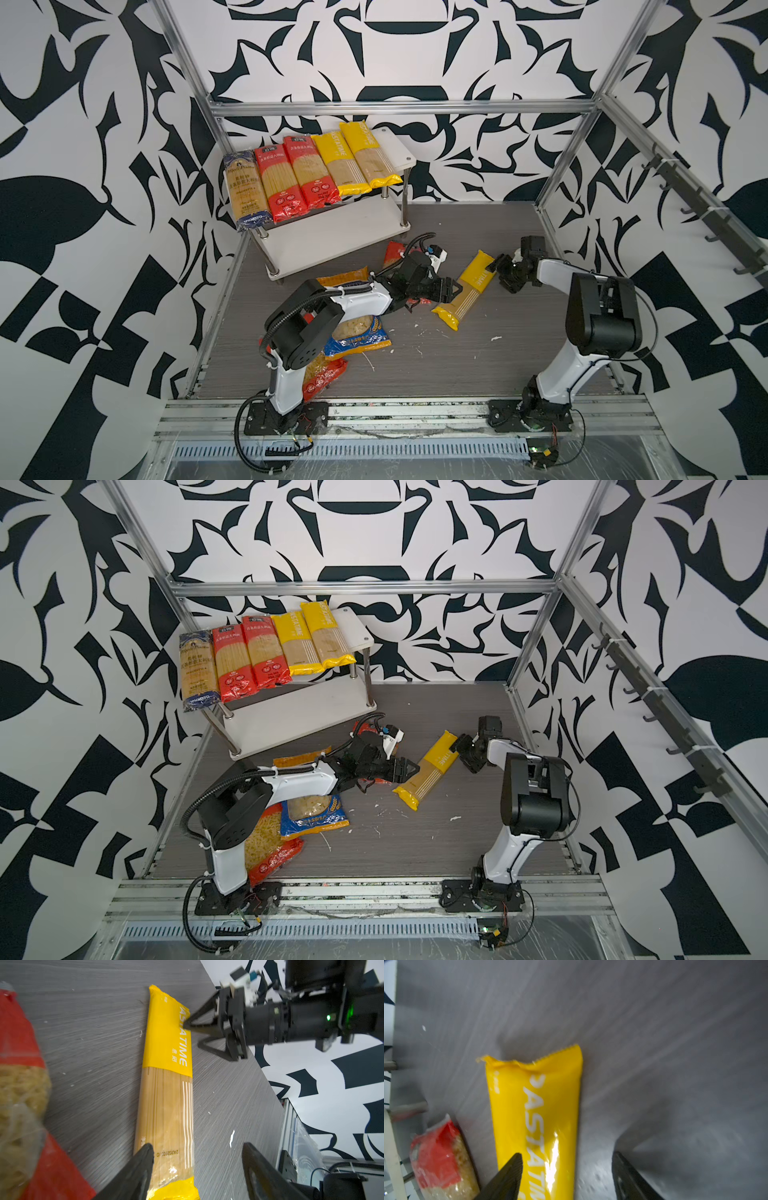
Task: Arrange pasta packages on shelves
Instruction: Pick up the pasta bag from the middle-right of the table.
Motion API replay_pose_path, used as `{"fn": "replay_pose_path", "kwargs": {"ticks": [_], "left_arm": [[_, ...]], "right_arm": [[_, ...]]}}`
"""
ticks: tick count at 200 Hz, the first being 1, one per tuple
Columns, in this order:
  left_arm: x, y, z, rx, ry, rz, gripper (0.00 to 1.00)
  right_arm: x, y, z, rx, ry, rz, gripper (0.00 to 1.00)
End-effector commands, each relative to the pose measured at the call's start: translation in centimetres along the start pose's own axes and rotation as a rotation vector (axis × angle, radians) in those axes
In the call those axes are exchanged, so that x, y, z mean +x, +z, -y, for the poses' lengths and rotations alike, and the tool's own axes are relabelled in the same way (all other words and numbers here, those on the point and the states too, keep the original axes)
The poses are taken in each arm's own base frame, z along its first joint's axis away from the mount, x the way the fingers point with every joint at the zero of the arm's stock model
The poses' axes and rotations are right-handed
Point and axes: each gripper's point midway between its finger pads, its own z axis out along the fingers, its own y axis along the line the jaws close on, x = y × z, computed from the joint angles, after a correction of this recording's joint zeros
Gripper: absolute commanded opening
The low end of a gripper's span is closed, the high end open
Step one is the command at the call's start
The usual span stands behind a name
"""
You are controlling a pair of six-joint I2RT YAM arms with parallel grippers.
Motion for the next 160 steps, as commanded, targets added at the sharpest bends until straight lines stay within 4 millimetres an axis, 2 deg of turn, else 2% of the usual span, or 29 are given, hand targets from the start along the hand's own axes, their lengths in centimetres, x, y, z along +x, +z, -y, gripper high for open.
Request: {"fn": "replay_pose_path", "kwargs": {"ticks": [1,17,43,63,83,88,109,130,160], "left_arm": [[0.0,0.1,0.8,0.020,0.023,-0.019,0.71],[0.1,0.0,0.6,0.015,0.032,-0.020,0.71],[-0.8,-0.8,0.1,0.004,0.030,0.000,0.71],[-2.1,-2.0,-0.6,0.015,-0.004,0.025,0.71],[-3.0,-2.7,-0.5,0.048,-0.015,0.042,0.72],[-3.2,-2.9,-0.6,0.054,-0.015,0.045,0.72],[-4.1,-3.8,-1.1,0.095,-0.031,0.066,0.72],[-5.9,-5.5,-1.8,0.141,-0.063,0.108,0.72],[-7.5,-7.6,-0.8,0.186,0.018,0.147,0.74]], "right_arm": [[-0.8,1.2,-1.7,-0.045,0.004,0.016,0.65],[-0.6,2.2,-1.8,-0.011,-0.004,0.002,0.56],[-0.8,2.4,-2.7,-0.035,-0.015,0.034,0.34],[-1.6,1.3,-5.6,-0.167,-0.066,0.086,0.13],[-2.1,-0.4,-9.2,-0.309,-0.143,0.121,0.03],[-2.3,-1.2,-10.4,-0.354,-0.175,0.143,0.00],[-2.2,-4.7,-14.4,-0.504,-0.306,0.218,0.00],[-1.5,-9.2,-18.4,-0.682,-0.427,0.292,0.00],[-0.1,-15.7,-22.8,-0.873,-0.563,0.376,0.00]]}}
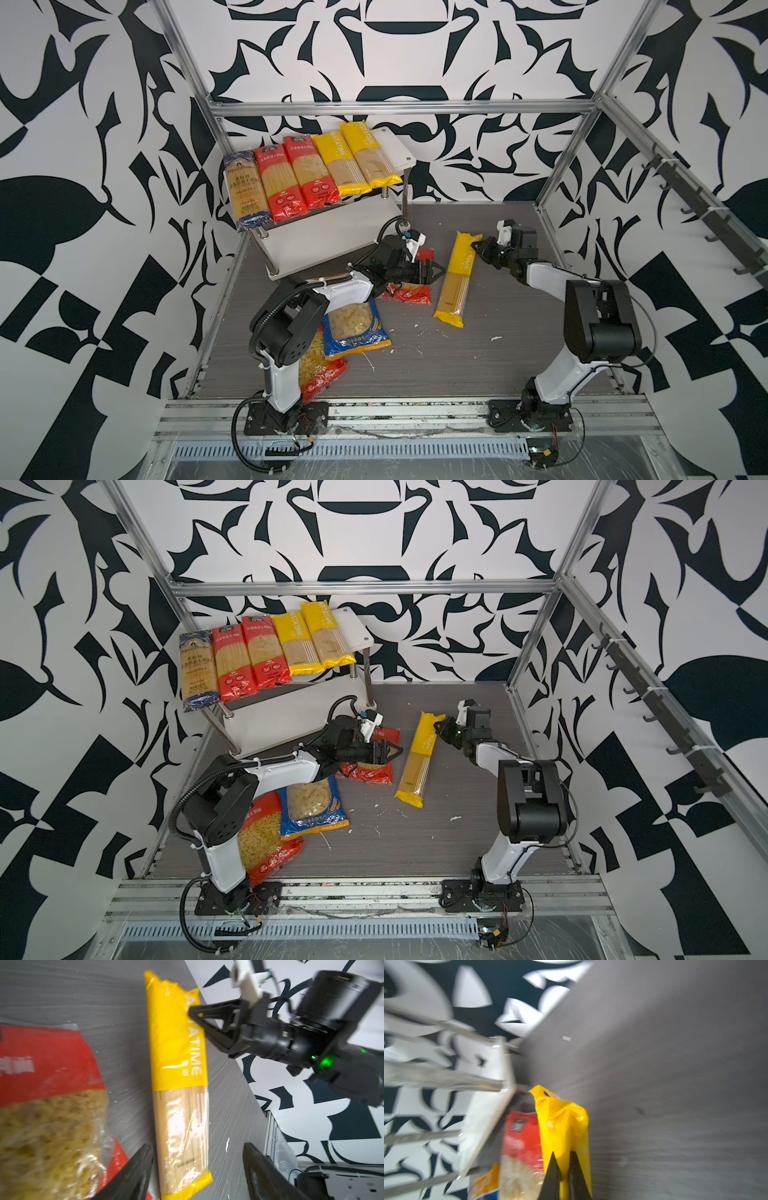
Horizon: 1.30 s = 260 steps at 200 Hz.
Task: Arrange pasta packages on shelves
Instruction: Pick up the pasta bag from the middle-right of the table.
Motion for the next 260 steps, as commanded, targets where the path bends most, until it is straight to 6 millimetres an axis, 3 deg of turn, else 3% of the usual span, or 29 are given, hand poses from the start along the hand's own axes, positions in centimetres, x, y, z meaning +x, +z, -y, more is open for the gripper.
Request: {"fn": "replay_pose_path", "kwargs": {"ticks": [1,53,123,155,198,243,260], "left_arm": [[-2.3,-2.2,3.4,0.113,0.093,0.050,0.74],[-4.0,-3.6,4.5,0.203,0.127,0.066,0.79],[-6.0,-4.9,7.1,0.335,0.181,0.053,0.83],[-6.7,-6.2,9.3,0.389,0.225,0.049,0.80],[-7.3,-8.1,7.9,0.294,0.239,0.023,0.81],[-8.1,-7.7,12.2,0.408,0.271,0.029,0.76],[-8.2,-7.8,13.0,0.447,0.261,0.030,0.68]], "right_arm": [[-5.0,-4.6,-11.8,-0.351,-0.267,0.190,0.00],[-4.5,-8.7,-20.9,-0.576,-0.389,0.169,0.00],[-2.9,-13.0,-28.5,-0.780,-0.465,0.100,0.00],[-2.2,-14.1,-30.4,-0.867,-0.467,0.052,0.00],[-1.9,-15.4,-31.6,-0.909,-0.487,0.034,0.00],[-1.3,-16.0,-33.0,-1.009,-0.464,-0.006,0.00],[-1.4,-16.0,-33.2,-1.030,-0.450,-0.015,0.00]]}}
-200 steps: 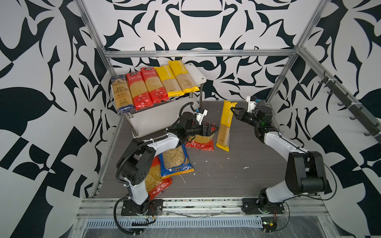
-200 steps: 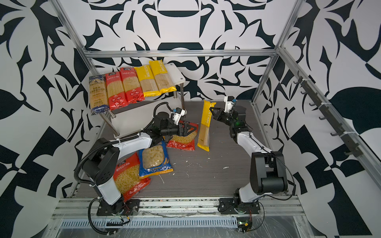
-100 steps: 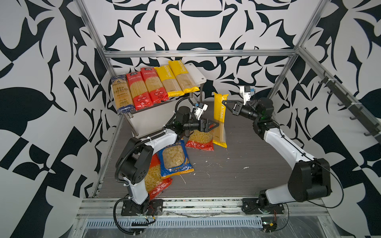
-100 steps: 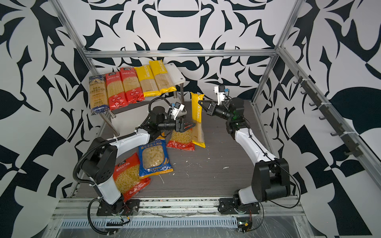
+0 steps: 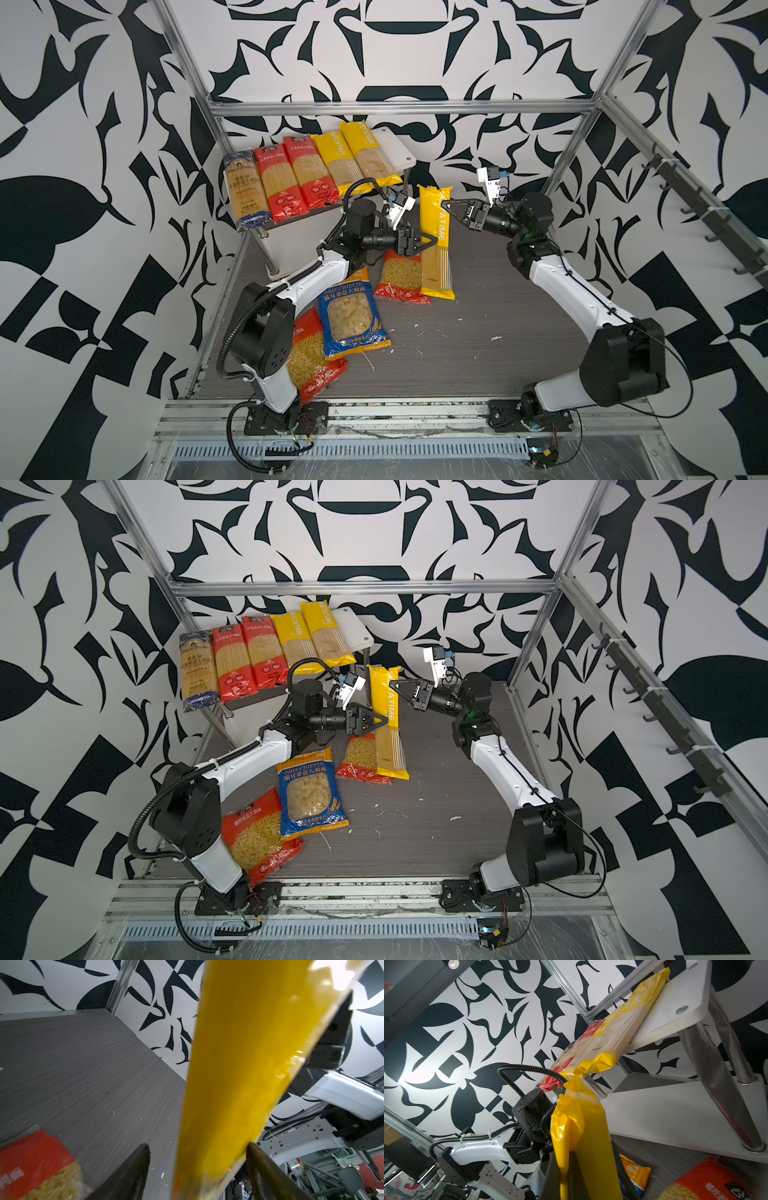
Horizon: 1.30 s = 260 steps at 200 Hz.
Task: Arrange pasta packages on shelves
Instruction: Pick up the pasta bag from the middle-right of the table.
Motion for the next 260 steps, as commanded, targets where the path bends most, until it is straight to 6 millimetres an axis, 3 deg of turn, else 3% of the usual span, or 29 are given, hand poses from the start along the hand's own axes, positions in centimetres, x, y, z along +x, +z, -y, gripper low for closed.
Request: {"fn": "replay_pose_path", "kwargs": {"ticks": [1,35,55,72,101,132,153,199,227,260], "left_arm": [[-1.0,0.5,3.0,0.097,0.028,0.007,0.67],[-1.4,0.2,3.9,0.123,0.023,0.018,0.42],[-1.9,0.1,4.3,0.128,0.026,0.025,0.28],[-2.3,0.0,4.4,0.120,0.027,0.034,0.25],[-3.2,-0.2,4.7,0.100,0.028,0.059,0.18],[-5.8,-1.2,4.9,0.047,0.023,0.140,0.10],[-8.3,-2.3,5.2,0.002,0.008,0.216,0.09],[-12.5,-4.1,6.2,-0.095,0.006,0.339,0.09],[-14.8,-5.0,7.5,-0.118,0.010,0.401,0.09],[-16.0,-5.5,8.1,-0.119,-0.018,0.440,0.10]], "right_arm": [[-3.9,-0.1,-7.3,-0.174,-0.176,0.074,0.00],[-3.7,0.2,-6.6,-0.173,-0.139,0.045,0.00],[-3.5,0.3,-5.8,-0.149,-0.101,0.030,0.16],[-3.1,0.3,-5.1,-0.119,-0.075,0.002,0.29],[-2.0,-0.2,-3.9,-0.054,-0.049,-0.019,0.43],[-1.0,-3.4,-0.2,0.090,0.039,0.036,0.53],[0.7,-5.3,1.9,0.154,0.120,0.062,0.62],[5.5,-6.9,2.1,0.283,0.160,0.008,0.78],[7.9,-6.4,1.9,0.318,0.160,-0.041,0.80],[8.4,-4.2,1.5,0.290,0.134,-0.034,0.80]]}}
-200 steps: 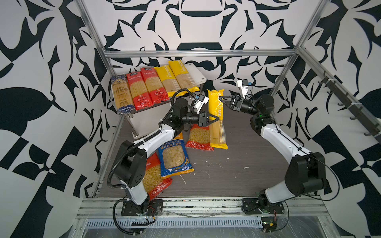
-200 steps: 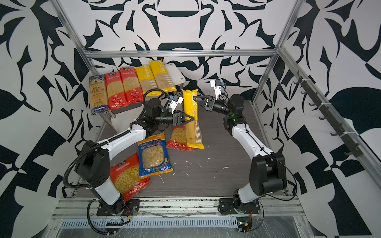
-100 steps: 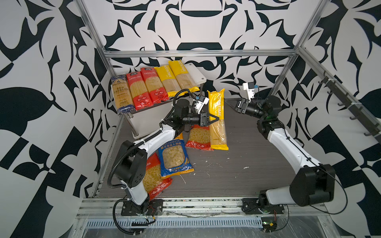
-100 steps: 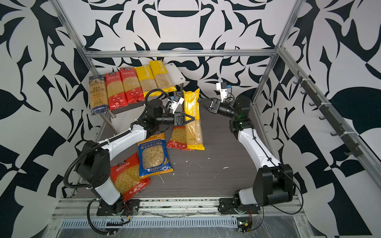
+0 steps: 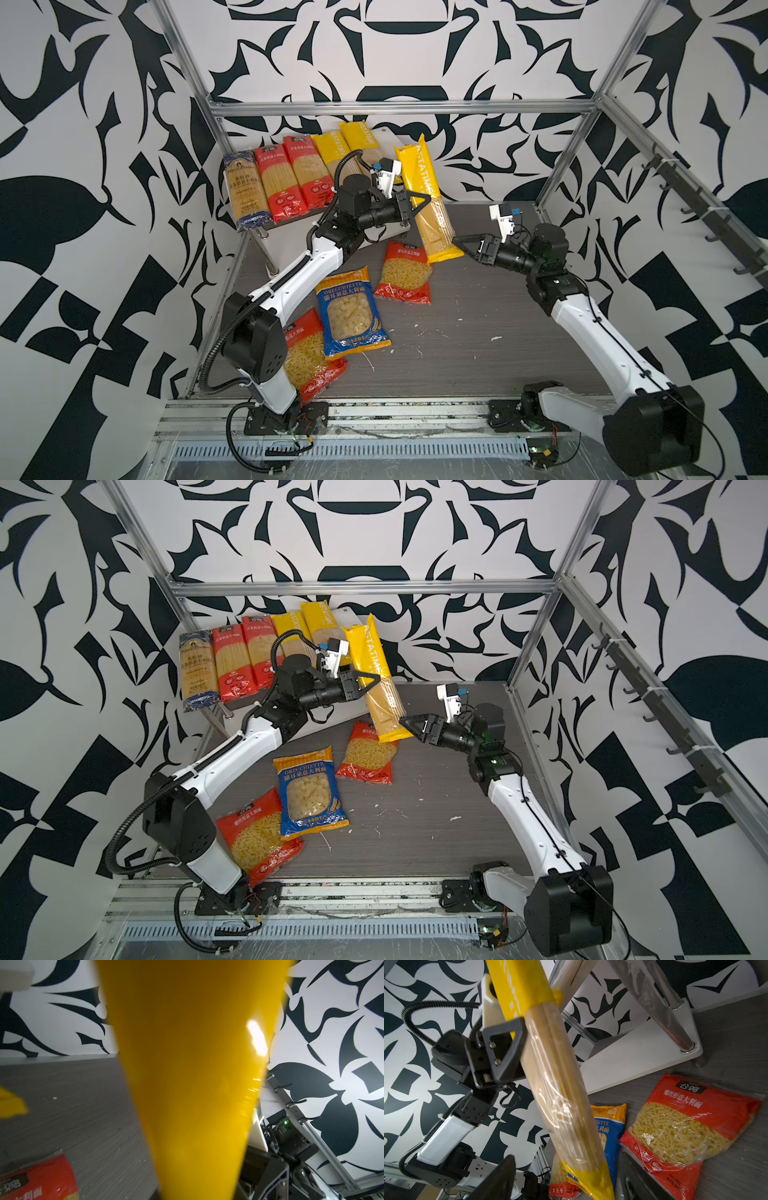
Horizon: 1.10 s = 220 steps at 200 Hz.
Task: Arrange pasta packages on shelves
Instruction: Pick up the pasta bag from the middle-right of the table.
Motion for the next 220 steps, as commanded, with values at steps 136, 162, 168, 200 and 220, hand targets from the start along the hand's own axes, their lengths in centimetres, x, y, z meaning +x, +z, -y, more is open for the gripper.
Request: {"fn": "replay_pose_path", "kwargs": {"ticks": [136,162,168,200,220], "left_arm": [[-7.4,-3.4,5.2,0.044,0.033,0.256,0.23],[-7.5,-3.6,4.8,0.031,0.034,0.257,0.37],[-7.6,-3.8,4.7,0.026,0.037,0.259,0.40],[-7.2,-4.6,4.4,0.004,0.059,0.257,0.56],[-6.0,-5.5,3.7,-0.035,0.091,0.246,0.64]], "right_arm": [[-6.6,3.8,-3.9,-0.277,-0.020,0.342,0.16],[-7.9,4.1,-4.9,-0.342,-0.018,0.366,0.07],[-8.3,4.2,-5.2,-0.350,-0.021,0.369,0.06],[-11.0,4.4,-7.1,-0.380,-0.061,0.379,0.03],[-13.6,4.4,-7.7,-0.377,-0.050,0.383,0.00]]}}
